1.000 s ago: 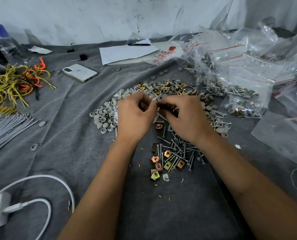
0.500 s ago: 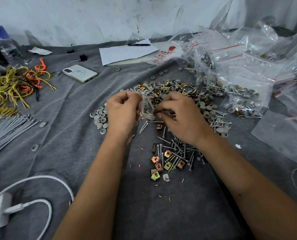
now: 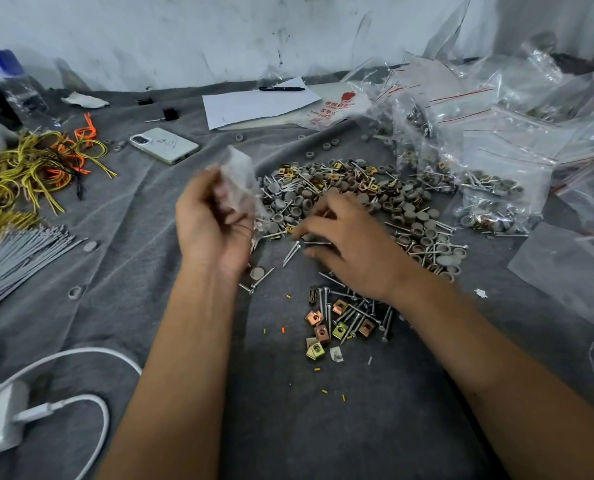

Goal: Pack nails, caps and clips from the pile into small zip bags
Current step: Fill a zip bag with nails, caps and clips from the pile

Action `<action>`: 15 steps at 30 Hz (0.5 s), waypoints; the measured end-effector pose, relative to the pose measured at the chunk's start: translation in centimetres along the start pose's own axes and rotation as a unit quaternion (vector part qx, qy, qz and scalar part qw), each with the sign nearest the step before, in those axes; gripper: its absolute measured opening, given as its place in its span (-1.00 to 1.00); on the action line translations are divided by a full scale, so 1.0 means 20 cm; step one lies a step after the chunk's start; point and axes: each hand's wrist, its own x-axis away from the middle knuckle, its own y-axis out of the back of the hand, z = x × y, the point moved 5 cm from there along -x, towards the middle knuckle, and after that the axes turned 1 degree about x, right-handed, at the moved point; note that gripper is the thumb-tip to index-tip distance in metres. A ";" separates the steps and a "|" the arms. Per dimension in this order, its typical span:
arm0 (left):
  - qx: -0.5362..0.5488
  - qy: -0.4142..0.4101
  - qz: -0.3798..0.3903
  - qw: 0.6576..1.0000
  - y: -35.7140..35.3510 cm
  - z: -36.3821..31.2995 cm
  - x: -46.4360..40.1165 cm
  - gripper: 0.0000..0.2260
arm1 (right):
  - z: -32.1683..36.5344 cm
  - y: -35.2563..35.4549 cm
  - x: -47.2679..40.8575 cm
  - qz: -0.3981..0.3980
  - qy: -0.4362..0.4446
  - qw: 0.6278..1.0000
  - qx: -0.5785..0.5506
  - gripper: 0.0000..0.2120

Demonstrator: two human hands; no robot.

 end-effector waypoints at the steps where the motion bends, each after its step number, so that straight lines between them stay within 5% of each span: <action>1: 0.072 0.022 0.020 0.997 0.00 -0.01 0.00 -0.67 | 0.01 -0.02 0.00 0.018 0.003 1.000 0.023 -0.74; 5: 0.184 0.056 0.108 0.975 -0.06 -0.06 0.04 -0.81 | 0.02 -0.04 -0.02 0.040 -0.006 0.997 0.058 -0.84; 10: 0.069 0.014 0.085 0.994 -0.09 -0.09 0.05 -0.67 | 0.01 -0.06 -0.02 0.052 -0.004 0.996 0.076 -0.87; 15: -0.119 -0.155 0.005 0.981 -0.05 -0.16 0.04 -0.55 | 0.00 0.00 -0.02 -0.032 -0.030 0.997 -0.062 -0.98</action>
